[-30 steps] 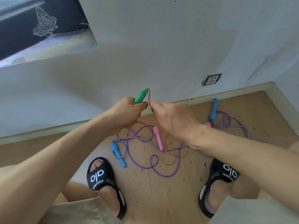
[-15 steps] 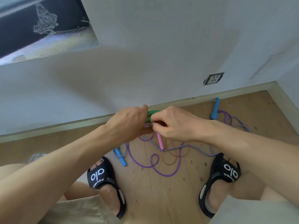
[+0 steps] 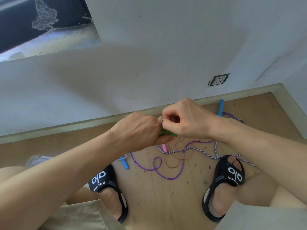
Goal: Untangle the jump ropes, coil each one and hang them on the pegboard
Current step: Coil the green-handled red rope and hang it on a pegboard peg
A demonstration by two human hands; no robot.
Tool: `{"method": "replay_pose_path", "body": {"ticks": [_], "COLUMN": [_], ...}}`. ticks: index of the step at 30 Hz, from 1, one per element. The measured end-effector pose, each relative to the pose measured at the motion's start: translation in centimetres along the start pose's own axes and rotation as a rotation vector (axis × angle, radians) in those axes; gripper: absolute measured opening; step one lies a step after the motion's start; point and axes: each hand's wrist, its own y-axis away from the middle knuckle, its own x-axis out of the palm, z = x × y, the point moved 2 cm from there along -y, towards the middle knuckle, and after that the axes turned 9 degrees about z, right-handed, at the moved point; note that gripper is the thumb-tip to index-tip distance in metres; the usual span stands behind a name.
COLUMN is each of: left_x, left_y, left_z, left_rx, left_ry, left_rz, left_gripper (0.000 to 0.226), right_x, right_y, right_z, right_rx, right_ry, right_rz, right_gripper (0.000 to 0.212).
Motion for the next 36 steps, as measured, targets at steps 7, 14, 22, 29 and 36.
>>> {"method": "replay_pose_path", "body": {"ticks": [7,14,22,29,36], "left_x": [0.0,-2.9,-2.5,-2.8,-2.8], "left_y": [0.8,1.7,2.0,2.1,1.9], "left_z": [-1.2,0.4,0.7,1.3,2.3], "left_rx": [0.057,-0.053,-0.054,-0.107,-0.216], "left_ry": [0.248,0.486,0.819,0.846,0.869], "left_rz": [-0.048,-0.213,-0.21,-0.261,-0.261], "left_gripper": [0.069,0.057,0.048,0.049,0.049], "right_x": [-1.6,0.9,2.7,3.3,3.9], "right_y": [-1.7,-2.6,-1.7,-2.0,-1.0], "right_z": [-2.9,-3.8,-2.3,-2.4,-0.2], "right_rx": [0.074,0.202,0.239,0.282,0.197], "right_ry": [-0.075,-0.257,-0.557,-0.754,-1.244], "right_rz": [-0.259,-0.156,0.074,0.106,0.047], "right_gripper": [0.039,0.06,0.032,0.017,0.034]}}
